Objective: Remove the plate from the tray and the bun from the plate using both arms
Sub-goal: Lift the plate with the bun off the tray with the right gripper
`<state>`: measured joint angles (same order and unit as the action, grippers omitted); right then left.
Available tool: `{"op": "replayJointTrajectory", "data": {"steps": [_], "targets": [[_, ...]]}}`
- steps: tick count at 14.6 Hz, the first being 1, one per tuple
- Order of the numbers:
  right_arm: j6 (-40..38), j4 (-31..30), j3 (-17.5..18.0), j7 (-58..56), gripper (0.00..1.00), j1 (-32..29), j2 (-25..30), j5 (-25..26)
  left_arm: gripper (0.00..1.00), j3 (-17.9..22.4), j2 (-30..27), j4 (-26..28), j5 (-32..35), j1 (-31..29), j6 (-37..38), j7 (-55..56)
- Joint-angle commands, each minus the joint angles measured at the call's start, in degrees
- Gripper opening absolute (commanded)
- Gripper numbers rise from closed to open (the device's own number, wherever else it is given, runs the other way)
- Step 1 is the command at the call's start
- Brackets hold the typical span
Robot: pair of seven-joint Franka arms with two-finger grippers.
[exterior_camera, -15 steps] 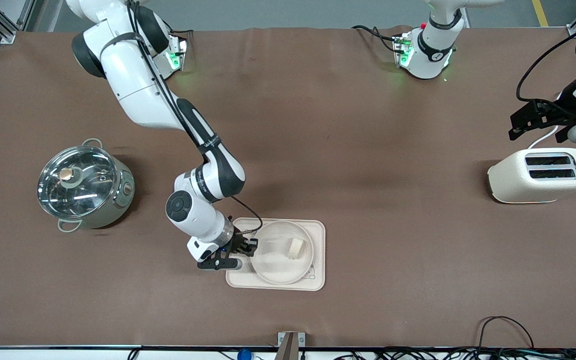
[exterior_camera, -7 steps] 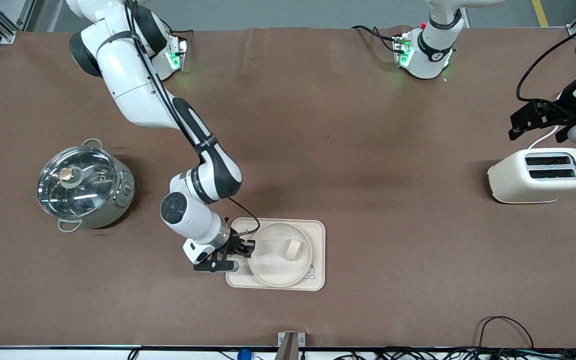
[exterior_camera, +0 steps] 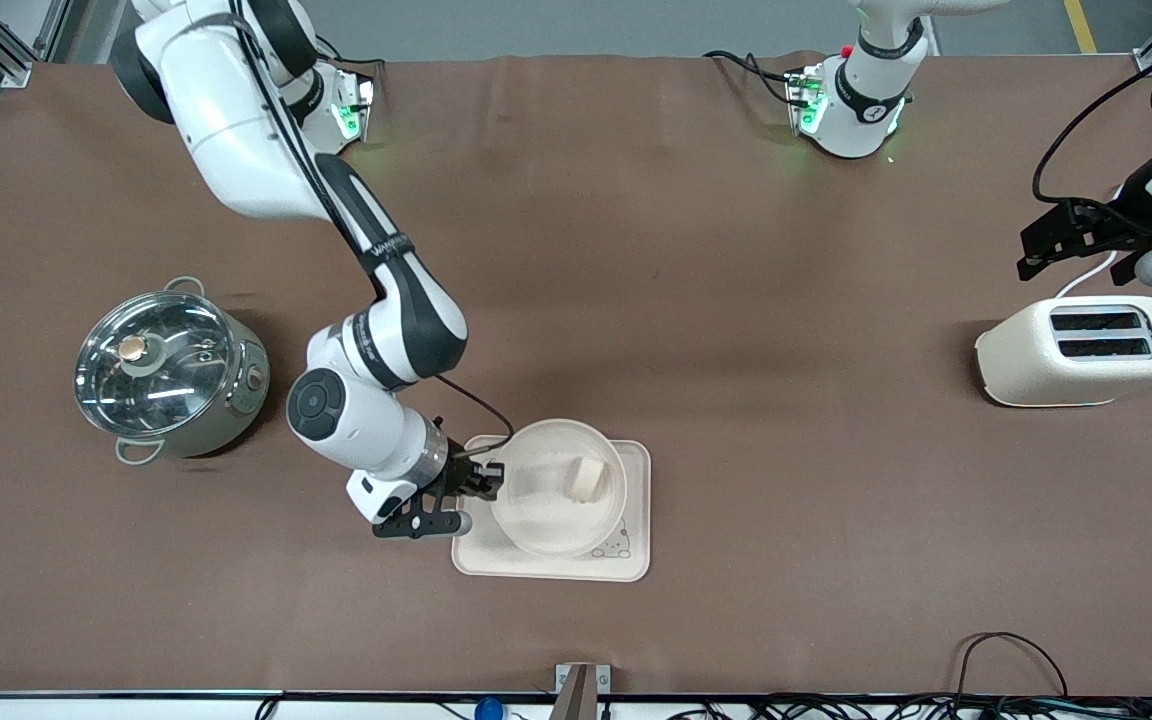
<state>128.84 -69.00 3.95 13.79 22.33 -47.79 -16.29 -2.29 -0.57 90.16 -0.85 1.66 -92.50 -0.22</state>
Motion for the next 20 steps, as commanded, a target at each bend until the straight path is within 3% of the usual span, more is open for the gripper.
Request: {"op": "replayJointTrajectory", "data": {"steps": [1, 5, 9, 20], "targets": [[0.5, -14.1, 1.0, -2.2, 0.00, -0.3, 10.5, -0.7, 1.00, -0.2, 0.2, -0.8, 0.9, 0.0, 0.9, 0.2], [4.2, -27.0, 1.1, -3.9, 0.00, 2.0, 17.8, -0.7, 1.00, -0.2, 0.2, -0.7, 0.9, -0.1, 1.0, 0.0], [16.0, -38.8, 1.1, -3.9, 0.01, 6.6, 19.9, -0.7, 1.00, -0.2, 0.1, -0.5, 0.9, -0.2, 1.0, -0.1], [19.4, -41.3, 1.1, -3.9, 0.01, 8.8, 18.4, -0.9, 1.00, -0.2, 0.2, -0.5, 0.9, -0.3, 3.1, 0.1]]}}
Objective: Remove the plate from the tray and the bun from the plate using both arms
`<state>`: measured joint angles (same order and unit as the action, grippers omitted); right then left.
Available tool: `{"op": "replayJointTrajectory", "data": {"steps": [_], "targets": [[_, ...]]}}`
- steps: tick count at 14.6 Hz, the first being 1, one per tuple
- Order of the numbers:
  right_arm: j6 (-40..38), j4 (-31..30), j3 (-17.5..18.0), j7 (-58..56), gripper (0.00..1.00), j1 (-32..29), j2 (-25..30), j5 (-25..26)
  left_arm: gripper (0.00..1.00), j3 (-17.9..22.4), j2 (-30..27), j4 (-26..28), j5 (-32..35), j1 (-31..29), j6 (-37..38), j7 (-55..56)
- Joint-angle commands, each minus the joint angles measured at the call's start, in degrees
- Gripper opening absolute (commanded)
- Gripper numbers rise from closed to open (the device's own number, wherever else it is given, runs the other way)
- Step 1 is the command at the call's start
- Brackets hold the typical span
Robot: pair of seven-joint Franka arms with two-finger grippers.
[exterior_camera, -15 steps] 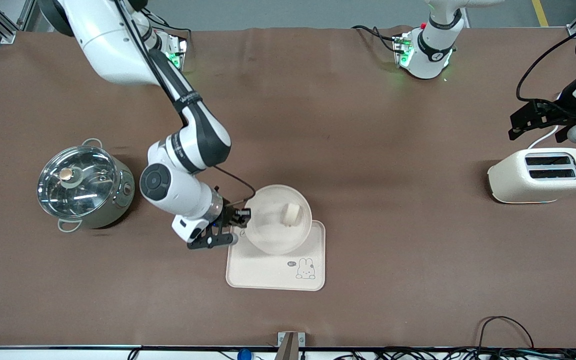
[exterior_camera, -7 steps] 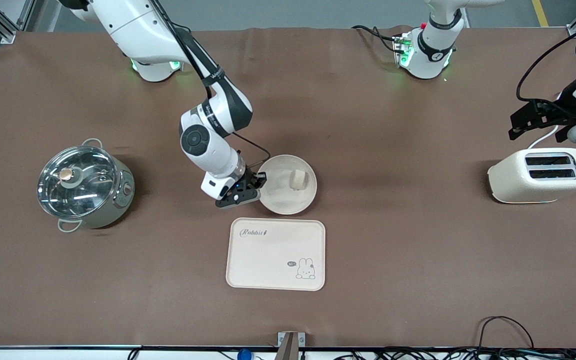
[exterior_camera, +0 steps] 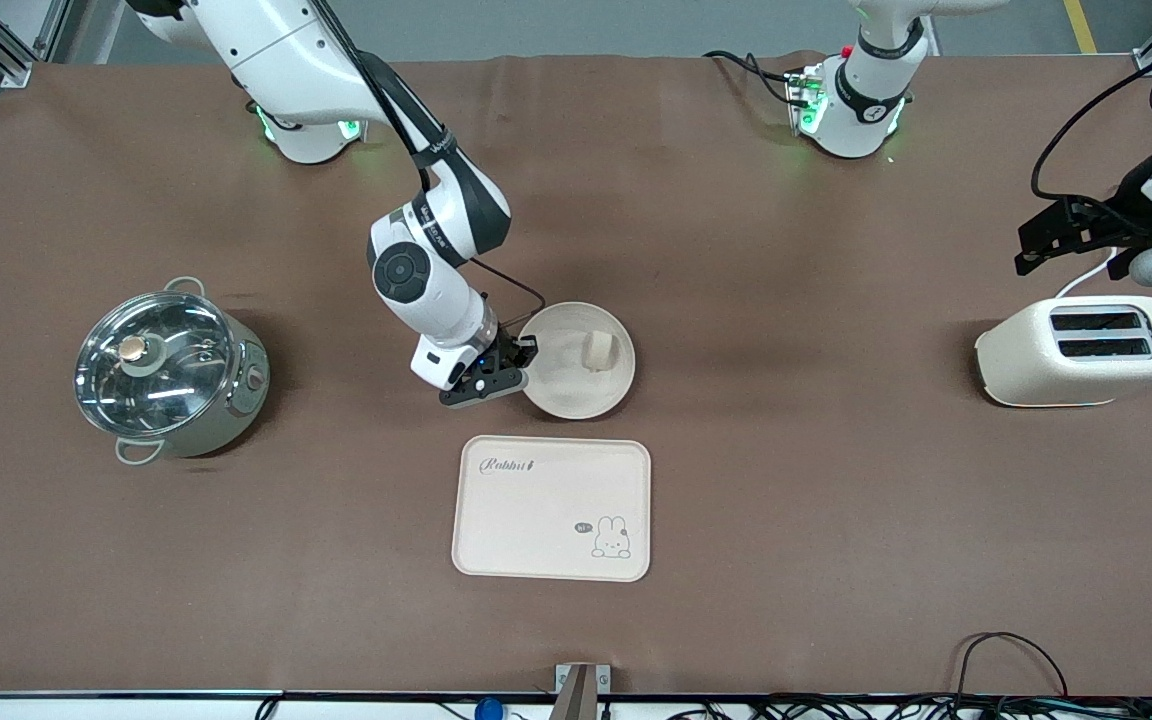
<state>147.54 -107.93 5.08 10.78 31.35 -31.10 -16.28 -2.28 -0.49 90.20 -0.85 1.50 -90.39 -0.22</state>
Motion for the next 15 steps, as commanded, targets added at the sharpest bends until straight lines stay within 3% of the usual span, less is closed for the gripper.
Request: {"op": "replayJointTrajectory", "data": {"steps": [1, 6, 7, 8, 9, 10, 13, 15], "targets": [[0.7, -1.8, 0.0, -0.9, 0.02, -0.4, 1.3, -0.9, 1.00, -0.1, 0.0, -0.5, 0.9, 0.0, 1.0, 0.2], [0.6, 0.1, 0.0, -0.8, 0.04, -0.5, -1.0, -0.9, 1.00, -0.1, 0.1, -0.5, 0.9, -0.1, 1.1, 0.2], [0.6, 0.7, 0.0, -0.8, 0.15, -0.6, -1.4, -0.9, 1.00, -0.1, 0.1, -0.5, 0.9, -0.1, 1.2, 0.1], [0.3, 1.3, 0.0, -0.8, 0.36, -0.8, -1.8, -0.9, 1.00, -0.1, 0.1, -0.5, 0.9, 0.0, 1.2, 0.1], [0.0, 1.8, -0.1, -0.8, 0.77, -0.7, -2.1, -0.9, 1.00, -0.1, 0.1, -0.5, 0.9, -0.1, 1.2, 0.1], [-0.1, 1.8, -0.2, -0.7, 0.97, -0.8, -2.0, -0.9, 1.00, -0.2, 0.1, -0.5, 0.9, -0.1, 1.2, 0.0], [-3.6, 3.3, -0.6, -0.7, 1.00, -1.4, -0.7, -0.9, 1.00, -0.1, 0.1, -0.4, 0.9, 0.0, 1.2, 0.1], [-13.0, 6.6, -0.9, -0.8, 1.00, -4.1, 3.5, -0.2, 1.00, -0.2, 0.1, -0.4, -0.3, -0.2, 2.1, -0.7]]}}
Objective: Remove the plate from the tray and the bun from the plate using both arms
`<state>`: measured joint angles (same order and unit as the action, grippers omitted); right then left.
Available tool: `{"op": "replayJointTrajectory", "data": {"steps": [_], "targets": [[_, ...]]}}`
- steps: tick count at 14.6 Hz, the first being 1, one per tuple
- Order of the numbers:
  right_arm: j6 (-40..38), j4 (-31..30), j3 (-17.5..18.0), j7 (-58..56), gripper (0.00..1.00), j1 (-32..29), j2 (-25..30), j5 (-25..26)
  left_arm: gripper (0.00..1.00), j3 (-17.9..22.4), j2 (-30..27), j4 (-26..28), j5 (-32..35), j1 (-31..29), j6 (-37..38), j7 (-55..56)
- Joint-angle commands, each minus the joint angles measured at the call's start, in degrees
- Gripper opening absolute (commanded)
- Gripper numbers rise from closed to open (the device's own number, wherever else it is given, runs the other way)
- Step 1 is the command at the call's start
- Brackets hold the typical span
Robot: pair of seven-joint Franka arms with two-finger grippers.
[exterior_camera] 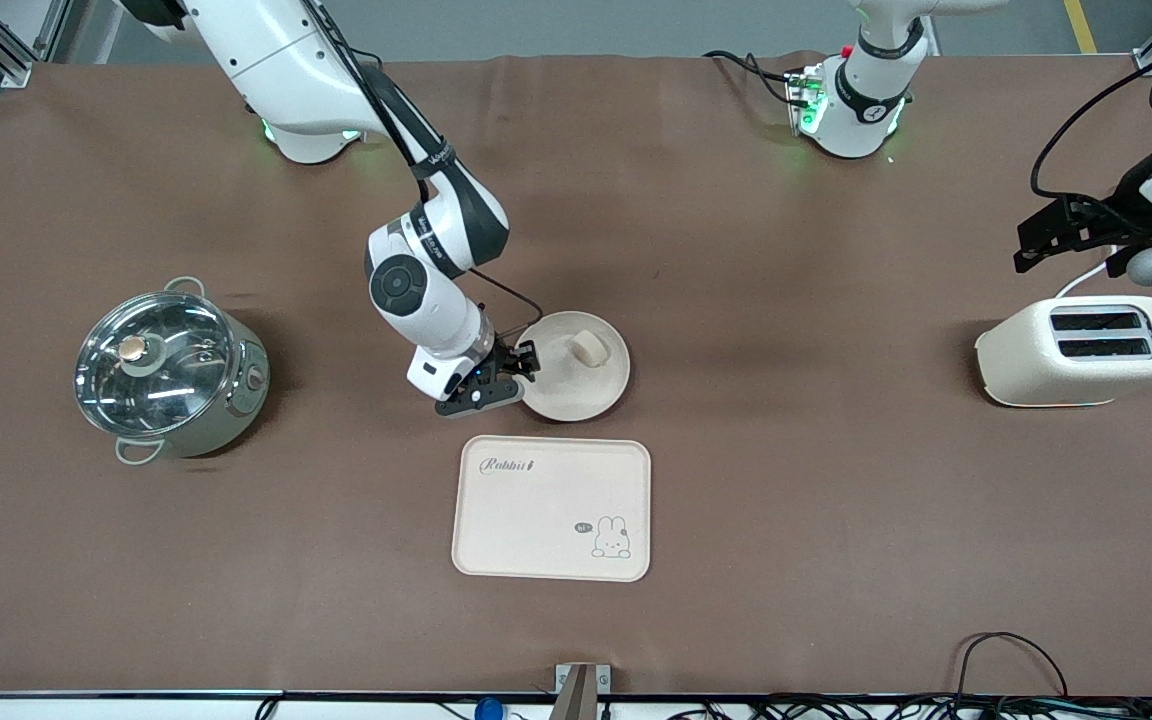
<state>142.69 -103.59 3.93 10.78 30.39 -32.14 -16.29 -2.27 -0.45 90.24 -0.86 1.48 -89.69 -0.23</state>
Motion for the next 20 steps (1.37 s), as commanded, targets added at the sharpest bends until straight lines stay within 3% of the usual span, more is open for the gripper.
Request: {"op": "replayJointTrajectory", "data": {"steps": [1, 4, 6, 7, 9, 11, 15, 18, 20], "targets": [[-12.7, 4.2, 0.0, -0.9, 1.00, -4.5, 6.5, -0.1, 1.00, -0.2, 0.1, -0.3, -1.4, 0.3, 2.0, -0.6], [-23.4, 9.0, -0.8, -1.0, 1.00, -9.8, 11.0, 1.3, 1.00, -1.8, 0.6, 1.7, -4.4, 1.5, 1.6, 4.7], [-27.0, 9.5, -0.9, -1.1, 1.00, -12.5, 14.5, 7.3, 1.00, -4.6, 2.9, 4.0, -10.1, 3.2, -5.3, 13.1], [-29.6, 9.5, -0.9, -1.2, 1.00, -13.7, 16.7, 10.9, 1.00, -7.2, 5.3, 3.8, -10.0, 4.8, -8.2, 19.8], [-36.4, 10.0, -0.9, -1.2, 1.00, -17.2, 20.7, 12.5, 1.00, -10.8, 9.3, 3.7, -9.2, 8.8, -14.7, 31.8], [-43.3, 10.2, -0.9, -2.2, 1.00, -21.5, 23.9, 12.3, 1.00, -11.6, 14.1, 3.6, -2.9, 16.3, -21.9, 41.8], [-49.7, 13.0, -0.9, -9.4, 1.00, -29.3, 27.2, 12.3, 1.00, -11.6, 25.7, 3.0, 6.4, 28.6, -36.5, 59.6], [-53.4, 17.2, -1.1, -12.9, 1.00, -33.6, 28.6, 12.6, 1.00, -11.6, 34.6, 2.9, 15.3, 33.1, -45.6, 71.0], [-54.6, 20.4, -1.1, -14.0, 1.00, -34.9, 28.6, 12.7, 1.00, -11.7, 38.1, 3.0, 19.8, 33.9, -47.9, 74.0]]}}
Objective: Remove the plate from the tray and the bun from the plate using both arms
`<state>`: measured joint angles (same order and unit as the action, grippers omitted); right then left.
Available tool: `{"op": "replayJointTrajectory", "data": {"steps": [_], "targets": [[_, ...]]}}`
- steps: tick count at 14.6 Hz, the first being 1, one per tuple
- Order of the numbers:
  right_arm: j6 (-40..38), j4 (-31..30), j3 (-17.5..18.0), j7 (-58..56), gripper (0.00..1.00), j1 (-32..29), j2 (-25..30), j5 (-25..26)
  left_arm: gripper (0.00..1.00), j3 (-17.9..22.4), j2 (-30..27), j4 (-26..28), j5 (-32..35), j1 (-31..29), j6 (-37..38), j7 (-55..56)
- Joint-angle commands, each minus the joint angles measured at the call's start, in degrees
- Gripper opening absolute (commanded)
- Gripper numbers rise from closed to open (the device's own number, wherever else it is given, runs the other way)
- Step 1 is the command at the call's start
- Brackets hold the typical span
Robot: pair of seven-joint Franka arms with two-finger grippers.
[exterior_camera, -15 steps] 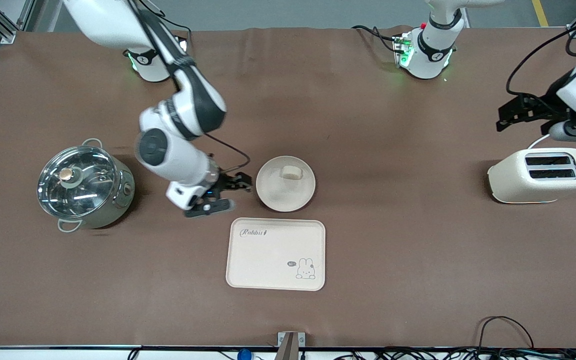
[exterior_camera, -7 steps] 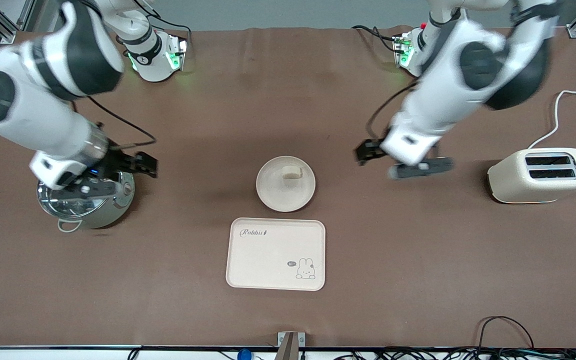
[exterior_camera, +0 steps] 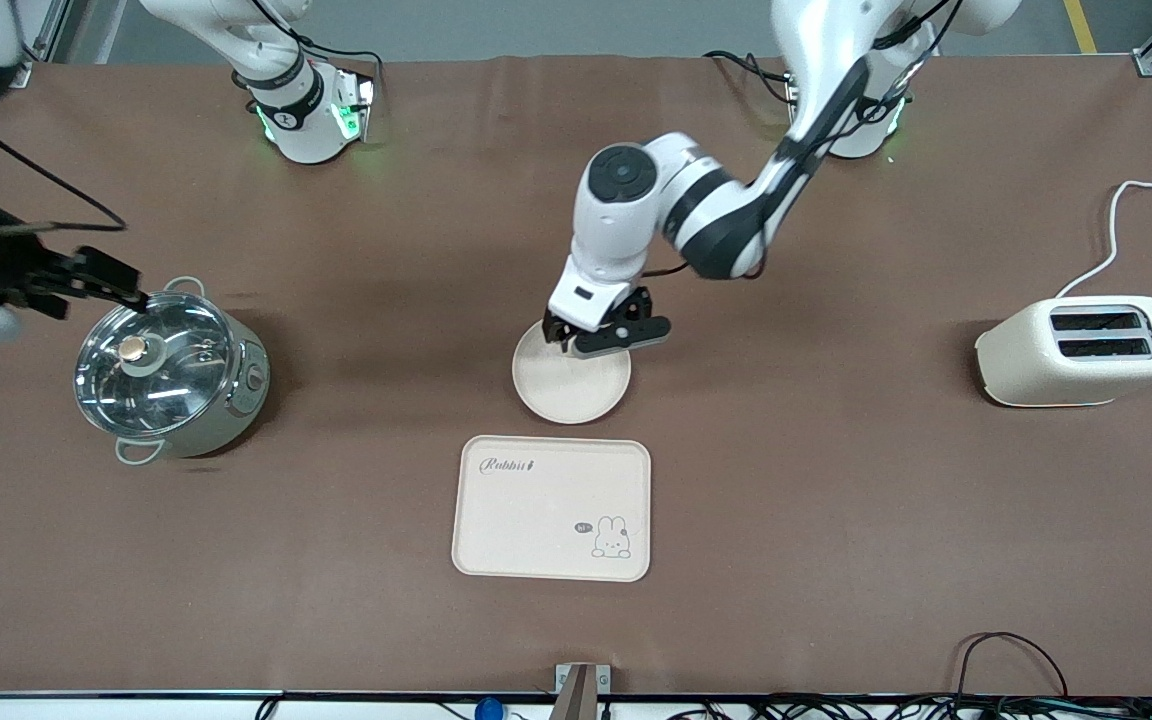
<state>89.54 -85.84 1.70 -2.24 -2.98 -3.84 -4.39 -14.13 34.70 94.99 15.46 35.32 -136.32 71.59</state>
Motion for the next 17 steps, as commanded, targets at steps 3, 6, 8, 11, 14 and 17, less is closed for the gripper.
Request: {"op": "replayJointTrajectory", "data": {"steps": [3, 6, 8, 11, 14, 17], "targets": [[-2.7, 4.4, 1.1, -0.7, 1.00, -2.6, 0.3, 1.0, 1.00, 0.2, 6.1, -1.6, 4.0, 1.7, -2.8, 3.6], [-3.4, 4.5, 1.3, -0.9, 1.00, -2.8, 0.2, 1.1, 1.00, 0.2, 7.0, -1.7, 4.0, 1.7, -3.1, 3.9], [-3.4, 4.5, 1.4, -0.7, 1.00, -2.6, 0.2, 1.5, 1.00, 0.2, 7.5, -1.6, 3.7, 1.9, -4.1, 4.4], [-3.6, 4.5, 1.7, -0.8, 1.00, -2.6, 0.3, 2.2, 0.97, 0.2, 8.9, -1.6, 3.8, 2.0, -5.0, 4.8], [-3.6, 4.5, 1.6, -0.8, 1.00, -2.6, 0.2, 4.0, 0.57, 0.2, 10.6, -1.4, 4.0, 2.4, -6.1, 4.7], [-3.5, 5.5, 1.7, -0.9, 1.00, -2.6, 0.2, 4.9, 0.20, 0.2, 10.7, -1.2, 3.9, 2.4, -6.0, 4.7]]}}
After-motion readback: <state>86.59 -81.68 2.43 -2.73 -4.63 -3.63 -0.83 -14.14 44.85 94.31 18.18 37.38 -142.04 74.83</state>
